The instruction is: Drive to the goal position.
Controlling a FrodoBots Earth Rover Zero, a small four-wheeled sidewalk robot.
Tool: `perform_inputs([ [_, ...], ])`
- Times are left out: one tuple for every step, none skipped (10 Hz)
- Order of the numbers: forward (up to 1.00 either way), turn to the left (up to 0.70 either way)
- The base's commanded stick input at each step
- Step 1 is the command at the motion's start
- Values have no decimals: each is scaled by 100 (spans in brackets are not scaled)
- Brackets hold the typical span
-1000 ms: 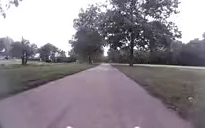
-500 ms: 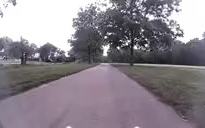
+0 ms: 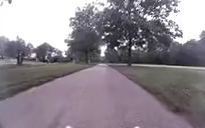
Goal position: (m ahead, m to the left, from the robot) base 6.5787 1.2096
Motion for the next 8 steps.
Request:
perform_inputs([
  [70,0],
  [70,-3],
  [70,-6],
  [70,-6],
  [70,-2],
  [70,0],
  [70,0],
  [70,0],
])
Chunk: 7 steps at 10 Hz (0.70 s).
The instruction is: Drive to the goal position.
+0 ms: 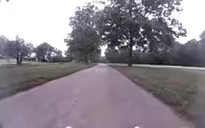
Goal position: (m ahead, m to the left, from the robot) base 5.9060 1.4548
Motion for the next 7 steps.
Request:
perform_inputs([
  [70,0],
  [70,0],
  [70,0],
  [70,0],
  [70,0],
  [70,0],
  [70,0],
])
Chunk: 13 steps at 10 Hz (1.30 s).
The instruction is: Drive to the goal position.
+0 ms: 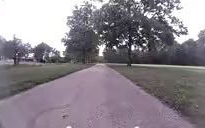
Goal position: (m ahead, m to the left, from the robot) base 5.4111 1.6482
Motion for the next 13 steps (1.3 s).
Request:
perform_inputs([
  [70,0],
  [70,0],
  [70,0],
  [70,0],
  [70,0],
  [70,0],
  [70,0],
  [70,1],
  [70,1],
  [70,1],
  [70,1],
  [70,1],
  [70,1],
])
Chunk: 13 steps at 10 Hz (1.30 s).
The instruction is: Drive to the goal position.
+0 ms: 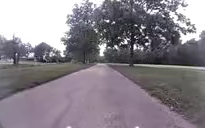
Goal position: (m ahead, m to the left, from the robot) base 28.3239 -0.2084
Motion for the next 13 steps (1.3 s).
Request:
perform_inputs([
  [70,1],
  [70,1],
  [70,1],
  [70,2],
  [70,2],
  [70,2],
  [70,2],
  [70,2],
  [70,1],
  [70,1],
  [70,1],
  [70,1],
  [70,1],
])
